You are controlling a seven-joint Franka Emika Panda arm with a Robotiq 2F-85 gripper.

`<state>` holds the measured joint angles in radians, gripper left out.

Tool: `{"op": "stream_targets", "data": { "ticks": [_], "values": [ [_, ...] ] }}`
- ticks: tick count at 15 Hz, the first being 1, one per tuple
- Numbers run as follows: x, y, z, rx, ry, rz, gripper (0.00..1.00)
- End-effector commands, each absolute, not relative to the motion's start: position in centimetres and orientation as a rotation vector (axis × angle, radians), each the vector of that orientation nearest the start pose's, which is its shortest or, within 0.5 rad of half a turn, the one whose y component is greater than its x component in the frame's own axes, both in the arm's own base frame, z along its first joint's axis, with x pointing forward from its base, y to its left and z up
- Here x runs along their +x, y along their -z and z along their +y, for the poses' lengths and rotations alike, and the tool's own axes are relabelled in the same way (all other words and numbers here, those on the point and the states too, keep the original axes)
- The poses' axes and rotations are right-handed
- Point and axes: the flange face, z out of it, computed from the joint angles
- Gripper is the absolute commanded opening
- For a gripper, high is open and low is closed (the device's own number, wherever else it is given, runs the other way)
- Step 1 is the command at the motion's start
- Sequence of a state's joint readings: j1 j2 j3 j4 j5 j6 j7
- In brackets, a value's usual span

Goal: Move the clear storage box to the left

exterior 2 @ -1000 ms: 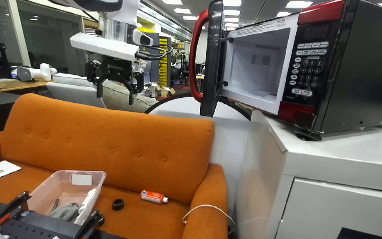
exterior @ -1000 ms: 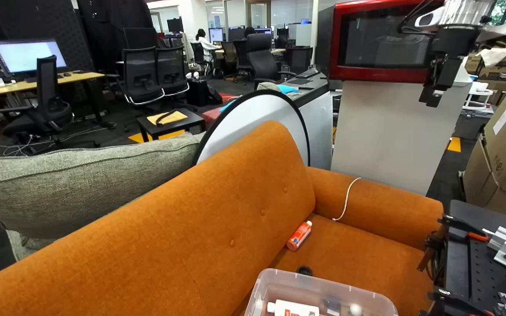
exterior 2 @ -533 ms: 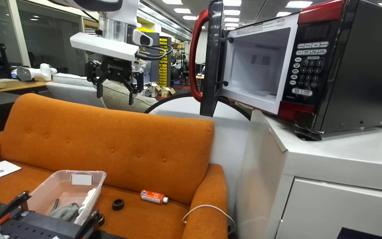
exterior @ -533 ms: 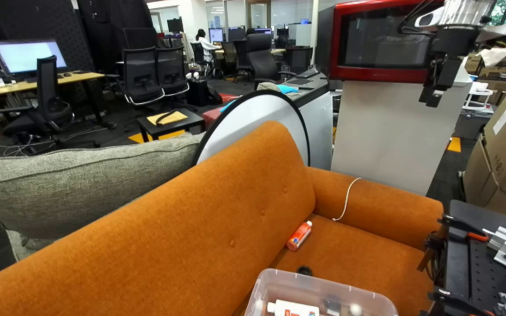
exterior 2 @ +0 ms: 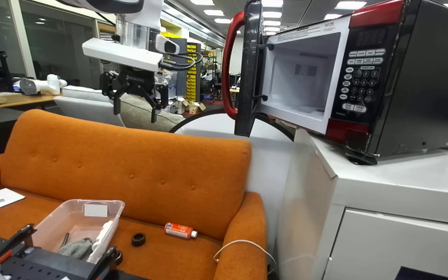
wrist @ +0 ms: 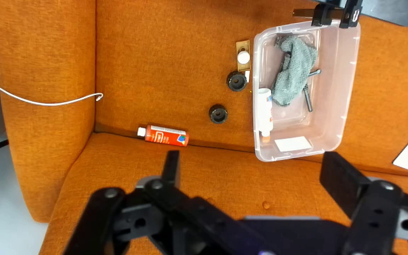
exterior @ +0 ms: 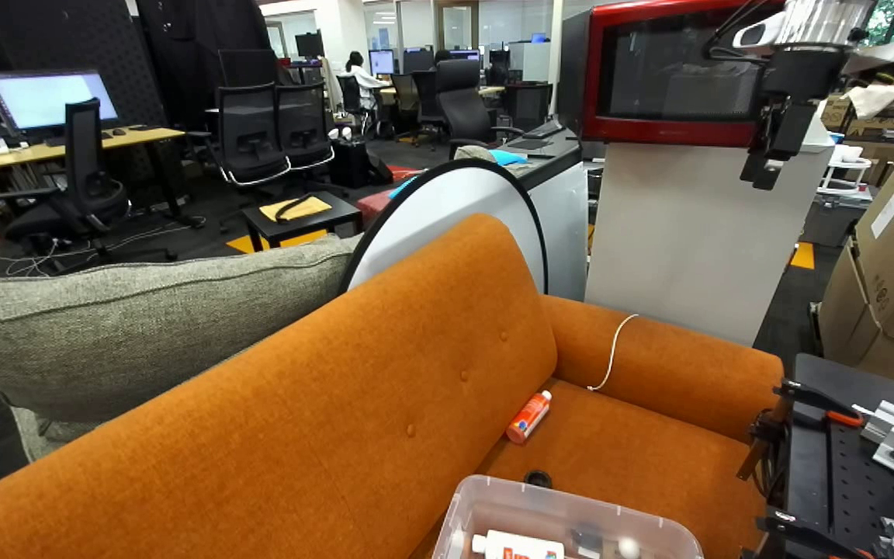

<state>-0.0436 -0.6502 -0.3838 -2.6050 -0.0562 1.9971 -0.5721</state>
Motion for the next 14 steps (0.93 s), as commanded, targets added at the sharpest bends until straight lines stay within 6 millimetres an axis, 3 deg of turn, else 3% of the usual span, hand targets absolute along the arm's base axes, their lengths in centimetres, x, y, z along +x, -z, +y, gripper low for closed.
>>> {"op": "stream_targets", "data": {
  "ticks": [1,8,14],
  "values": [
    [32.6,-44.8,-15.3,-2.962,0.13,-0.357,1.0],
    [33.1,-44.1,-15.0,-2.983,0.106,-0.363,1.0],
    [36.0,-37.5,-12.8,-2.956,-0.105,-0.451,1.0]
  ]
}}
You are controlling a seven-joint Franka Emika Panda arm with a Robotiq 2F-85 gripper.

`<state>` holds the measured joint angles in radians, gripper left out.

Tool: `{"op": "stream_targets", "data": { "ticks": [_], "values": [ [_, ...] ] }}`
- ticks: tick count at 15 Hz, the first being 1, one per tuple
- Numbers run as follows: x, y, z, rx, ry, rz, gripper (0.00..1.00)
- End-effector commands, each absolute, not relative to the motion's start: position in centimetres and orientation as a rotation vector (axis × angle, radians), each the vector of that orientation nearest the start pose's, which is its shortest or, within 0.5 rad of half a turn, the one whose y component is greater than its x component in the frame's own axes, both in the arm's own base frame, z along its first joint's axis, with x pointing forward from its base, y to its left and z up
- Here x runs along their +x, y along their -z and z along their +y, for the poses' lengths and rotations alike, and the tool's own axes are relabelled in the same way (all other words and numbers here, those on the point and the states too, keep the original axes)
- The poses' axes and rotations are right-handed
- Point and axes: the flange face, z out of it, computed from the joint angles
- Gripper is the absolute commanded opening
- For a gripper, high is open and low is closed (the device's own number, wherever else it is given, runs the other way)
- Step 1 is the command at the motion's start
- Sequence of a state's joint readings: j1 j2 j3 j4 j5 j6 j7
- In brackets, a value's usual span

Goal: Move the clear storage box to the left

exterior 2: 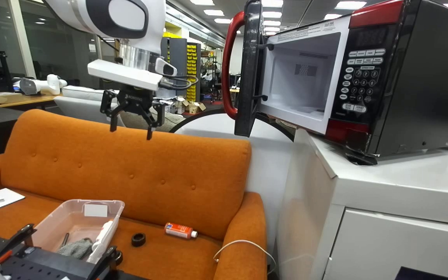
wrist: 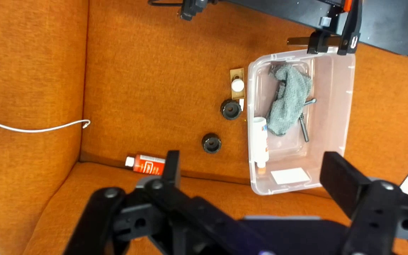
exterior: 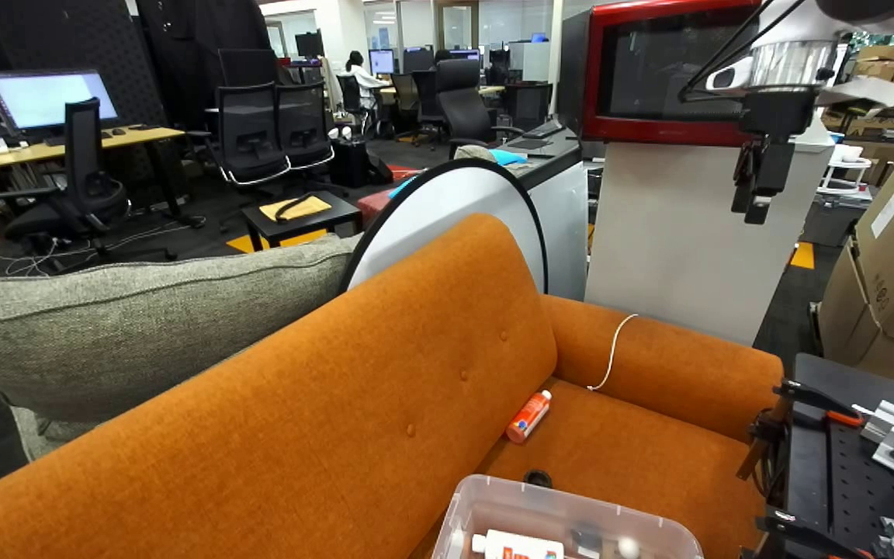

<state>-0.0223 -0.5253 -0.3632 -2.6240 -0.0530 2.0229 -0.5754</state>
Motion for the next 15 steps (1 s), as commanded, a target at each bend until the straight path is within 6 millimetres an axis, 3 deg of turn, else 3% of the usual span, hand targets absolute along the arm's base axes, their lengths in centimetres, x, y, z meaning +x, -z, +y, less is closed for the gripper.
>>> {"op": "stream_targets", "data": {
  "ticks": [1,3,4,6,11,15],
  "values": [
    [36.8,-36.3,-12.3,-2.974,-0.106,-0.451,1.0],
    [38.6,-34.1,-11.2,-2.994,-0.071,-0.453,1.0],
    [37.3,-35.2,-11.4,-2.982,-0.095,-0.458,1.0],
    [38.3,-33.6,-10.9,-2.994,-0.101,-0.468,1.0],
    [38.5,-33.9,-11.1,-2.998,-0.084,-0.463,1.0],
    [39.9,-31.2,-10.7,-3.032,-0.091,-0.351,1.0]
  ]
}}
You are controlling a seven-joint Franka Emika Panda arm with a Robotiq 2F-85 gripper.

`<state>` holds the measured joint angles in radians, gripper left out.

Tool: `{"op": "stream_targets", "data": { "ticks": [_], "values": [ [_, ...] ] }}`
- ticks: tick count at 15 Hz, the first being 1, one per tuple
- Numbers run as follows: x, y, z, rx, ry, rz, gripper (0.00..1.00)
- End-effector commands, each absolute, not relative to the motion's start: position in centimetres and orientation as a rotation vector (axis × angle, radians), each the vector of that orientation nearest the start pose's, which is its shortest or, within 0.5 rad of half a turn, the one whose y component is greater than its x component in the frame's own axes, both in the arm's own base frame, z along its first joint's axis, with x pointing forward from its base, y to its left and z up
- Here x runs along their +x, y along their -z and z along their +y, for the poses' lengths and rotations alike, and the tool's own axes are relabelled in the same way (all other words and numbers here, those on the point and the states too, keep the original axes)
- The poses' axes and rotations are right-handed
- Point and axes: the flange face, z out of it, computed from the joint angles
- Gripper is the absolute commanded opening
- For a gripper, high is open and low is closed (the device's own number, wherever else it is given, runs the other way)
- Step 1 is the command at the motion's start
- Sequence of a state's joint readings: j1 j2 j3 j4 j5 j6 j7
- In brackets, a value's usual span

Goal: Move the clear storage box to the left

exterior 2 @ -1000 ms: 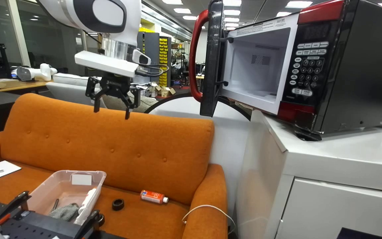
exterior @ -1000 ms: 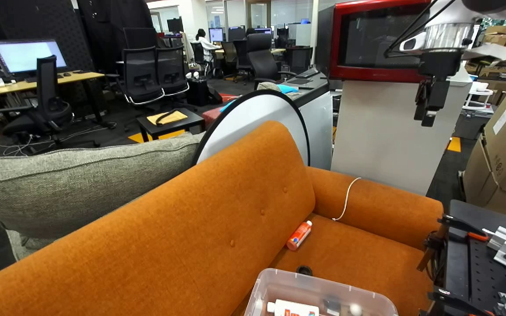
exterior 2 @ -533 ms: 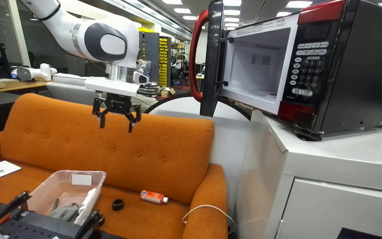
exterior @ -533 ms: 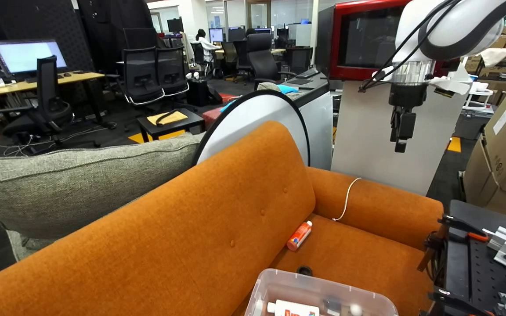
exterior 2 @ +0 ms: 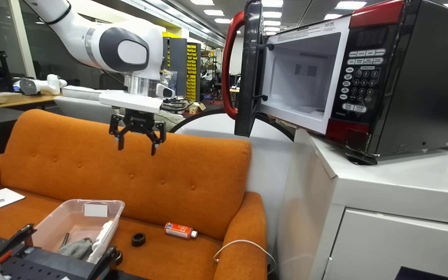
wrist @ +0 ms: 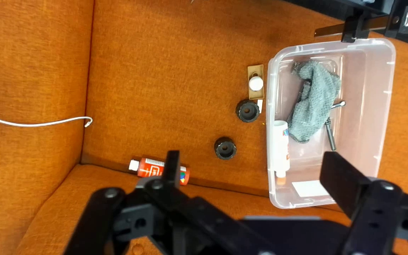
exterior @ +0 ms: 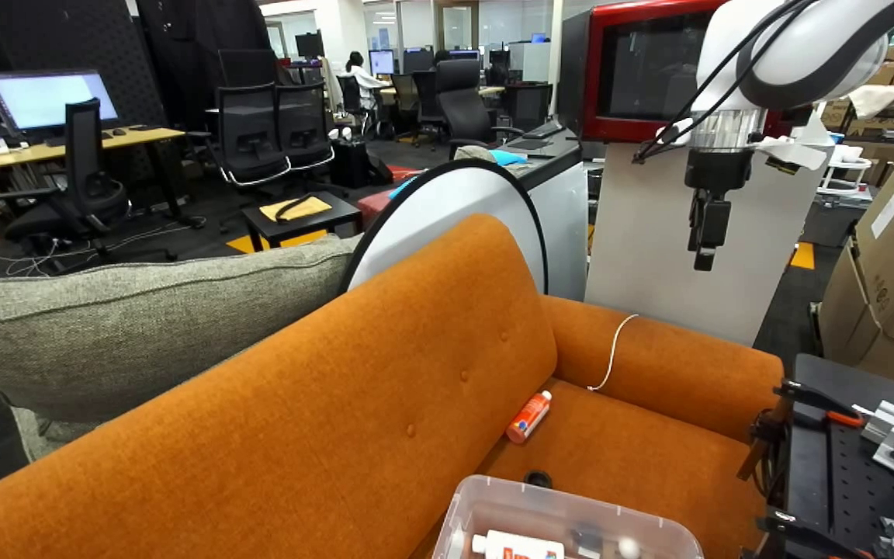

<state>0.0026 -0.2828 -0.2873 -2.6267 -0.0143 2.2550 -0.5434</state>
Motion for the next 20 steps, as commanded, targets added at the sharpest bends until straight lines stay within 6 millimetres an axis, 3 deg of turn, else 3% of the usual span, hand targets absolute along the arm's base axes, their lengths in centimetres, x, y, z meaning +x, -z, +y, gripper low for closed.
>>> {"op": "stream_targets", "data": {
  "ticks": [1,7,8,10,15,20],
  "values": [
    [40.5,-30.1,-10.3,-3.051,-0.082,-0.324,1.0],
    [43.6,-22.6,-6.8,-3.101,-0.086,-0.167,1.0],
    [42.5,-23.4,-6.8,-3.097,-0.1,-0.21,1.0],
    [43.1,-22.1,-6.3,-3.104,-0.113,-0.197,1.0],
    [43.5,-22.4,-6.6,-3.106,-0.097,-0.186,1.0],
    [44.5,-19.5,-5.5,-3.125,-0.093,-0.147,1.0]
  ]
}}
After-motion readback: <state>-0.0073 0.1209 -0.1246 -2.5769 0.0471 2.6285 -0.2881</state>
